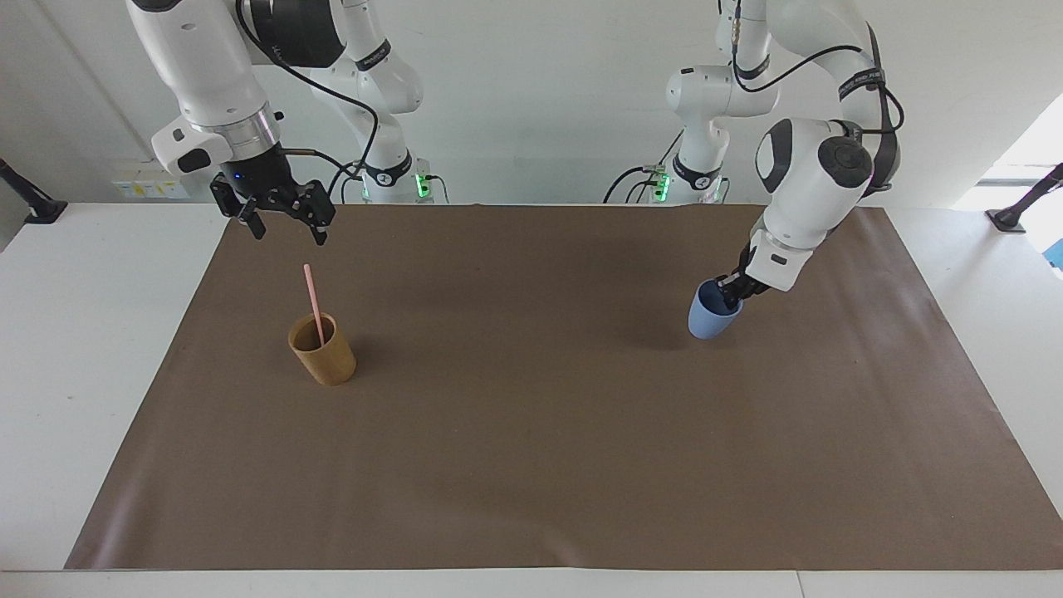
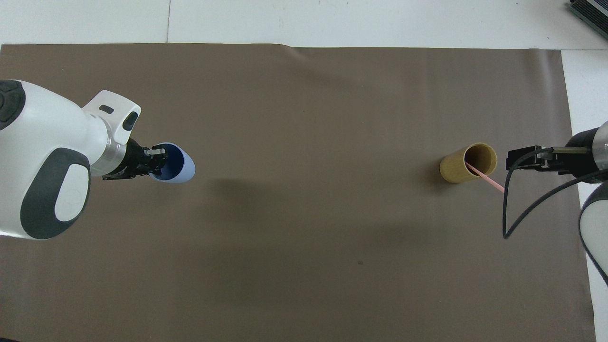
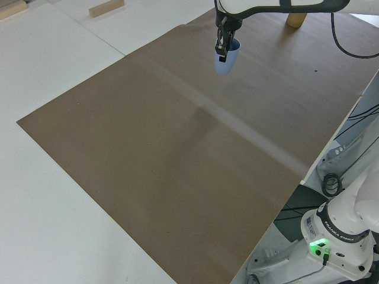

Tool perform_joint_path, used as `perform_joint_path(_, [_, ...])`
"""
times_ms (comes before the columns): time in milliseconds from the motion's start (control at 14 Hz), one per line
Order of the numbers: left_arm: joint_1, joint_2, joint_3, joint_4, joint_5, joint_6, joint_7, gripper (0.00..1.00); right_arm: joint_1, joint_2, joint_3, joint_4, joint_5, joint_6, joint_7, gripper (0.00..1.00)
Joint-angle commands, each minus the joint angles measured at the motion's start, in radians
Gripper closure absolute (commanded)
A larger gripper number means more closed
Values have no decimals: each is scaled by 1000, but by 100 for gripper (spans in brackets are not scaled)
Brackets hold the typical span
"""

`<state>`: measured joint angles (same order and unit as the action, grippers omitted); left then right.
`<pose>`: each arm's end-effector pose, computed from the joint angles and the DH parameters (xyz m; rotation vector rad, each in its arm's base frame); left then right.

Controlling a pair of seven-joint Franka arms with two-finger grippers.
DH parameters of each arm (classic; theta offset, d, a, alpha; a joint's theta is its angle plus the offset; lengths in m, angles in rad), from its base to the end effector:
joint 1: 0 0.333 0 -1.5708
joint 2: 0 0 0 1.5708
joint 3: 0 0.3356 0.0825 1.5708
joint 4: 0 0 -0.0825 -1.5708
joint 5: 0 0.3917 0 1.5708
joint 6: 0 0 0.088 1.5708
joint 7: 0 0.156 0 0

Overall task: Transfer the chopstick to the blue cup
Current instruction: 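Slide the blue cup toward the table center while the right gripper grasps the chopstick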

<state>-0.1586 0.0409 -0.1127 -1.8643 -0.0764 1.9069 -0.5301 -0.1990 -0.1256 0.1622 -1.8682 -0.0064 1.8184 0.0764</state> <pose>0.5581 -0.1639 0.4590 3.0390 0.4345 -0.0433 0.5395 -0.0172 0.5408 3.1095 -0.1749 0.1163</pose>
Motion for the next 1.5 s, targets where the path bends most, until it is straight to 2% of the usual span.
perform_joint_path(0, [-119,48,11,68,9,-11,-151,100,-28,-101,-1,-217,11,186,-38,0])
perform_joint_path(143, [-180,54,4,77,-9,3,-226,100,-28,-129,-1,-288,13,261,-52,0])
perform_joint_path(429, [-314,149,4,77,-11,110,-314,100,-25,-160,-1,-353,14,358,-116,0])
perform_joint_path(857, [-424,220,2,60,-13,195,-349,100,-11,-210,0,-505,32,545,-182,6])
perform_joint_path(1000, [-443,223,2,53,-13,213,-370,100,-11,-215,0,-525,37,556,-219,23])
perform_joint_path(1143, [-464,223,4,42,-13,216,-373,100,-11,-215,-1,-551,110,597,-301,24])
perform_joint_path(1286, [-470,224,4,24,-13,254,-398,100,-11,-215,-1,-559,158,599,-372,39])
perform_joint_path(1357, [-469,226,2,14,-13,276,-400,100,-11,-215,-1,-557,158,601,-374,43])
perform_joint_path(1429, [-484,249,4,13,-10,280,-404,100,-11,-215,-1,-559,160,601,-375,54])
